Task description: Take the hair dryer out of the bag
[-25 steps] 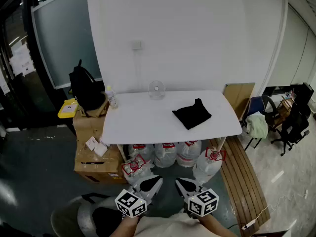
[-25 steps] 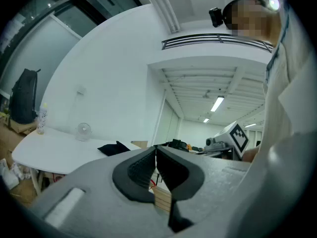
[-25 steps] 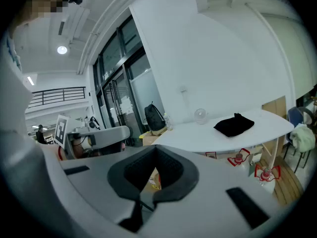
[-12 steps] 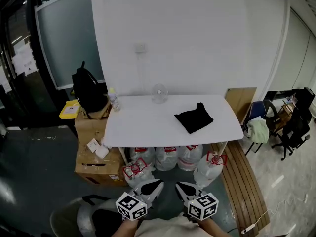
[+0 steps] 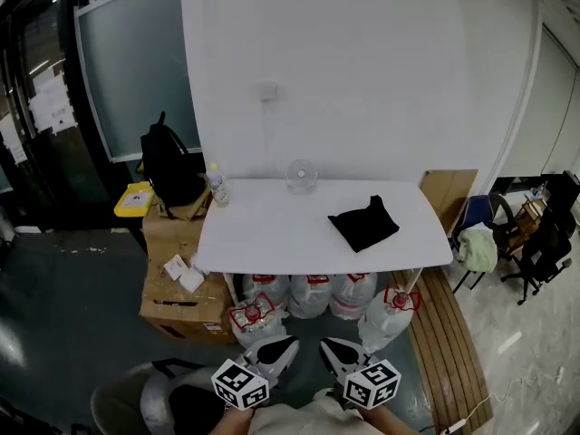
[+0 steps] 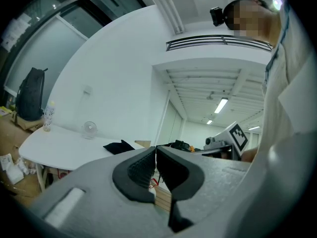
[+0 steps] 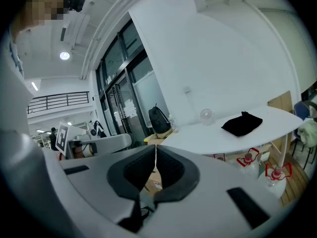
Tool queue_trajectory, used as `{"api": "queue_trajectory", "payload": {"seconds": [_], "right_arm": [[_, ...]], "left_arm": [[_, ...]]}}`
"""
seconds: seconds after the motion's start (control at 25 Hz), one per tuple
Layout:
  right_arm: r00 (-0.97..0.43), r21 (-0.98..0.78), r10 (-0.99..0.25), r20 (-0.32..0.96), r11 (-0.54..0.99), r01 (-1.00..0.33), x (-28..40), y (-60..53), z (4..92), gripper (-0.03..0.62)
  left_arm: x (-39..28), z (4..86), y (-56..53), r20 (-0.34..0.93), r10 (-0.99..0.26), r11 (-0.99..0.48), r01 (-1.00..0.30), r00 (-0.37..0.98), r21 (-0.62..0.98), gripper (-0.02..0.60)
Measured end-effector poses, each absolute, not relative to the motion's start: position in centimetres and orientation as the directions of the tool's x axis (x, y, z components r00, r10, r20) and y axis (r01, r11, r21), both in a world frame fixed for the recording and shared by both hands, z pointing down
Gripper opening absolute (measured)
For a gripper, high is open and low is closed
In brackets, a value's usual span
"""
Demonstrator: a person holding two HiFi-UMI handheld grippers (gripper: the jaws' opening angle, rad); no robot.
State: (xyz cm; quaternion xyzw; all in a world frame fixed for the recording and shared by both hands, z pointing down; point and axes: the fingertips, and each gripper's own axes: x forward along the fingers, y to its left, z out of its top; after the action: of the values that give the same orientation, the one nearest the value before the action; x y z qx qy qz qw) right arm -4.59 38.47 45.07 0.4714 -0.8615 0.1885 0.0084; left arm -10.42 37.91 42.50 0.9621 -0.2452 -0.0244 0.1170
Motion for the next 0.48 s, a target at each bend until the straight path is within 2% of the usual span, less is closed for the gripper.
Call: {"api": "queue_trajectory", "payload": {"seconds": [0.48], "right_arm": [[-0.591,-0.329,-0.775,0.224,0.511,-0.794,-6.2,37.7,45.9,0.018]], "left_arm": [[-11.3,43.2,37.2,0.018,-0.483,-0.843,-0.470,0.876,0.263,0.011]]}}
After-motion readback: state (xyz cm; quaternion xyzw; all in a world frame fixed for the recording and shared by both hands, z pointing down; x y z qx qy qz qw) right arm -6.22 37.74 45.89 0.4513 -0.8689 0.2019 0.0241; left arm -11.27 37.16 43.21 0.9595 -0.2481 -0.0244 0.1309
